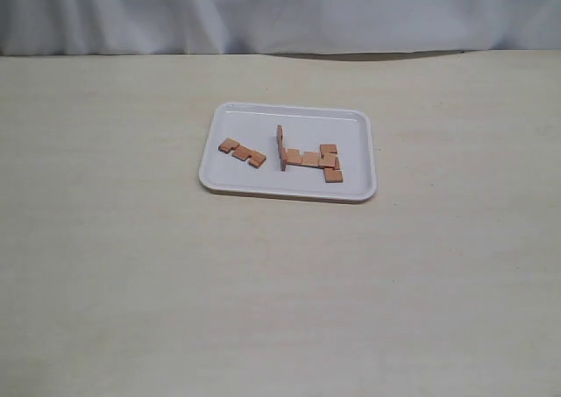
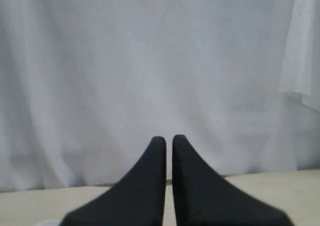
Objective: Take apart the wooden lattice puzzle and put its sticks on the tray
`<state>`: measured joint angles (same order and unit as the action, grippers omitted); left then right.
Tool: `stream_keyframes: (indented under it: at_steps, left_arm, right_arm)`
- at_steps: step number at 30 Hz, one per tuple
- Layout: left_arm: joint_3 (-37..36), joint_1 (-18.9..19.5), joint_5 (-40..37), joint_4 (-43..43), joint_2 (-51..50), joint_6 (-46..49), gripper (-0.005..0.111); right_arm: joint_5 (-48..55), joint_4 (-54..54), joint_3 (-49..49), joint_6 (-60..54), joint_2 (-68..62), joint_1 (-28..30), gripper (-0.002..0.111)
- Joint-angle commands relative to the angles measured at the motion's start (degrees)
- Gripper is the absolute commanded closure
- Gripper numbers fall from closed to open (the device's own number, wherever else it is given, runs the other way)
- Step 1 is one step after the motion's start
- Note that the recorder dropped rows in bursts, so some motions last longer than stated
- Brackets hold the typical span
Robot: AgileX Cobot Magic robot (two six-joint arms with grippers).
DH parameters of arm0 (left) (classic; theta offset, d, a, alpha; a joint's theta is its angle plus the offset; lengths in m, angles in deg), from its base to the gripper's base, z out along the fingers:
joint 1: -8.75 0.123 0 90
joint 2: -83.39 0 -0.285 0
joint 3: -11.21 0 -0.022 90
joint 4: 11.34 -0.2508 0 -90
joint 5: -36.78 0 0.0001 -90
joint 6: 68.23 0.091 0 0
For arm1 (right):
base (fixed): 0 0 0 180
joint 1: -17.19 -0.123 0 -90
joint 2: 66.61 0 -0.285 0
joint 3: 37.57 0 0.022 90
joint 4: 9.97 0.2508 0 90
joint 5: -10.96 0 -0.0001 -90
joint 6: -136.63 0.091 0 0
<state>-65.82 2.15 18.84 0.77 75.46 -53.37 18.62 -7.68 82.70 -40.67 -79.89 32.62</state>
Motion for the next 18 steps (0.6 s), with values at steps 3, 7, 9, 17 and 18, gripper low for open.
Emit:
stream_keyframes:
  at_steps: [3,7,9,17,18]
  left_arm:
    - [-0.2,0.6,0.5,0.1,0.1,0.3,0.107]
    - [-0.2,0.6,0.5,0.1,0.1,0.3,0.107]
    - [-0.2,0.6,0.5,0.1,0.1,0.3,0.107]
    - [-0.2,0.6,0.5,0.1,0.1,0.3,0.107]
    - [-0.2,0.6,0.5,0.1,0.1,0.3,0.107]
  right_arm:
    - [0.1,0.3,-0.2,-0.1,5.5,-3.7,0.104]
    - [1.0,0.3,0.5,-0.2,5.5,-3.8,0.104]
    - [1.2,0.3,0.5,-0.4,5.5,-3.8,0.104]
    - [0.8,3.8,-5.5,0.0,5.5,-3.8,0.104]
    - [-1.1,4.7,-7.5,0.0,5.5,-3.8,0.104]
